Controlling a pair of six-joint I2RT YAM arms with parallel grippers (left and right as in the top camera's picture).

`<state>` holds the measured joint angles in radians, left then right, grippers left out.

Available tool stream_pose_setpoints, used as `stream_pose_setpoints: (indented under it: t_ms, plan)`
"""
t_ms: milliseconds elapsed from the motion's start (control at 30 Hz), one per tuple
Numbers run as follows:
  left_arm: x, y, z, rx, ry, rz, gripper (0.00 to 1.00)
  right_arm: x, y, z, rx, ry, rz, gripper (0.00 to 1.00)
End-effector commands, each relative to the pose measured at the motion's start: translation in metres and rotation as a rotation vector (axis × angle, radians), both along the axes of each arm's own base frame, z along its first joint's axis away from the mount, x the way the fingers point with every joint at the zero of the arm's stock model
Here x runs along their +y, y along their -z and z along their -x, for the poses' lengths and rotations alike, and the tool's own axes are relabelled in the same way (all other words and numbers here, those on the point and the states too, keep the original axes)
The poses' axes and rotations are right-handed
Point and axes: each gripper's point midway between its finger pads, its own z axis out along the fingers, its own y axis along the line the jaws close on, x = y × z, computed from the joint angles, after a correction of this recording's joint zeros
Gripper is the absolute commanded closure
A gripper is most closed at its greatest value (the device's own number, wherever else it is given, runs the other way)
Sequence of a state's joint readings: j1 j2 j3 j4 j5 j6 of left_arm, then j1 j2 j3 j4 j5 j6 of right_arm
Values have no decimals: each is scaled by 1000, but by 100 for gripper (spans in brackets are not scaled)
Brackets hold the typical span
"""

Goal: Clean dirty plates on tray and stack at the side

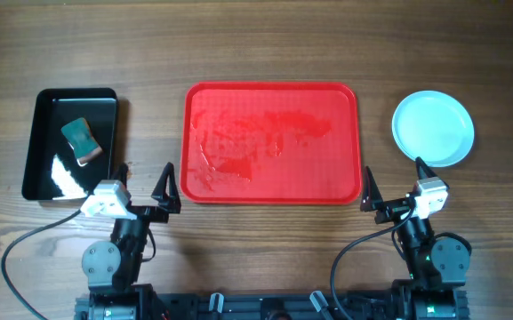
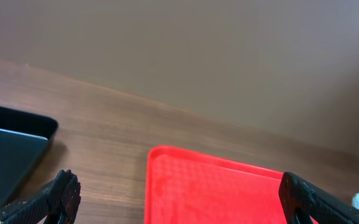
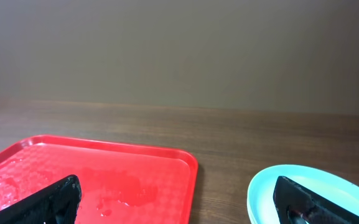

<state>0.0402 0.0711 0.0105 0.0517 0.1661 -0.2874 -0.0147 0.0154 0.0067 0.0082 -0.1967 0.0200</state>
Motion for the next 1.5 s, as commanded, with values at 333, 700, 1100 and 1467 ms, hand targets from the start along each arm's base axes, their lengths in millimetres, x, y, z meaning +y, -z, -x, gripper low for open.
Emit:
stream_pose_setpoints:
  t_ms: [333,700,1100,1467]
  plan:
    - [17,19,3,57,-99,-126,0,-1,-3,0,-18,9,18,0]
    - [13,18,3,54,-74,-128,0,-1,-3,0,-18,9,17,0]
    - [-2,16,5,13,21,-327,0,-1,-3,0,-18,9,17,0]
    - [-3,16,5,6,27,-357,0,-1,-3,0,-18,9,17,0]
